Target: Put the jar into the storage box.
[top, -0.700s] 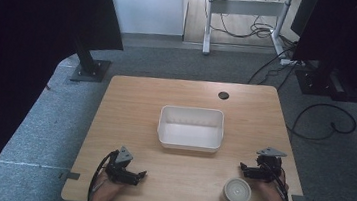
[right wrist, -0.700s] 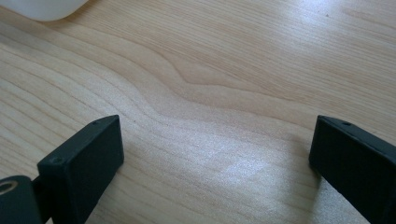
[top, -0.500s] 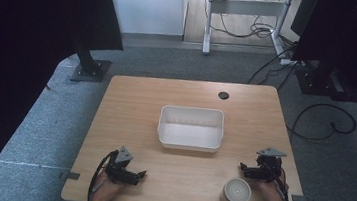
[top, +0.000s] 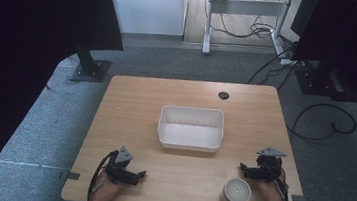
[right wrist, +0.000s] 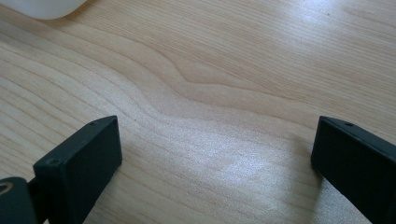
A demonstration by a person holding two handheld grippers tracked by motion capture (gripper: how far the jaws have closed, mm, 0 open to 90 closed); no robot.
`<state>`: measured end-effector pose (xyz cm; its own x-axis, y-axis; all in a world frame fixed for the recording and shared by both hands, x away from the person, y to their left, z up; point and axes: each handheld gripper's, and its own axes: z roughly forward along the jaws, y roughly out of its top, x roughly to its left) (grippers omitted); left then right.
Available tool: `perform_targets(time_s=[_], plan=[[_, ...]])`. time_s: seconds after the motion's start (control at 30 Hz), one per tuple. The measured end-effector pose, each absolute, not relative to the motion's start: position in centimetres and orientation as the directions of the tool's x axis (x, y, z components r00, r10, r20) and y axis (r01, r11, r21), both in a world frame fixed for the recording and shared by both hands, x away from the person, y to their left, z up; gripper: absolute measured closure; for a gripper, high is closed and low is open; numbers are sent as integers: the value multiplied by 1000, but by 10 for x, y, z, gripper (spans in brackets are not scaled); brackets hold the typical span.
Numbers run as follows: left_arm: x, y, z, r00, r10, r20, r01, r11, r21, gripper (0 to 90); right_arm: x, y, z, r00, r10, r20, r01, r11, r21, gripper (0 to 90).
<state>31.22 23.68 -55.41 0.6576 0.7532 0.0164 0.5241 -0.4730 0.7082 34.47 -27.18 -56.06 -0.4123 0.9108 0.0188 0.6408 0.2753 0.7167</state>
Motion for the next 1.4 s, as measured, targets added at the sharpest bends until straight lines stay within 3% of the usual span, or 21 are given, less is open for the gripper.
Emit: perform_targets(time_s=[1.4], plan=[[310, 236, -554, 645, 764, 14, 532, -463, 708, 25, 314, -271, -539, -473, 881, 12, 617, 321, 718, 0]])
